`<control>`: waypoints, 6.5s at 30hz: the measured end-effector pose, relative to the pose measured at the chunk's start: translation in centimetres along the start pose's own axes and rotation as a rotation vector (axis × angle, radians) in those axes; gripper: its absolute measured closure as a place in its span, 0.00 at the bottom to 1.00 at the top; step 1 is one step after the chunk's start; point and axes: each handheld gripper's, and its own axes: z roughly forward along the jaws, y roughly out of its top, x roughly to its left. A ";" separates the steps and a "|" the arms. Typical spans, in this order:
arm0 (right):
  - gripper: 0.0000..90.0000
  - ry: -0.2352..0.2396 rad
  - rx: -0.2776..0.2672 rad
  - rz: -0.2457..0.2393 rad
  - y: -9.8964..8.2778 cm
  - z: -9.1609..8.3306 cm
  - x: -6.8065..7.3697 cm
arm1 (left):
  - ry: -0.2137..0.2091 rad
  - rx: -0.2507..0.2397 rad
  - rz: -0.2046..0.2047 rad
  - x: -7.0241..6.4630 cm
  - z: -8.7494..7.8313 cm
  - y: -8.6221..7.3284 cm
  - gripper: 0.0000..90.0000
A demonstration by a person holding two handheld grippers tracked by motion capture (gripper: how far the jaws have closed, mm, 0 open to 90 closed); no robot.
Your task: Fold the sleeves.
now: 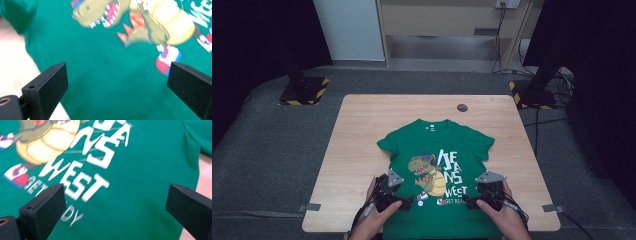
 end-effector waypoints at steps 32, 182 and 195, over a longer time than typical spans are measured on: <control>0.03 0.013 0.025 0.025 1.4 3.2 -0.4 | 0.026 0.013 0.003 0.8 3.3 0.9 0.03; 0.09 0.039 -0.074 0.027 0.3 -0.7 2.2 | 0.037 -0.020 0.021 -0.7 -2.4 -0.5 0.03; 0.18 -0.027 -0.030 -0.004 2.9 -2.8 -2.2 | 0.115 -0.038 -0.084 4.2 -4.4 -2.3 0.03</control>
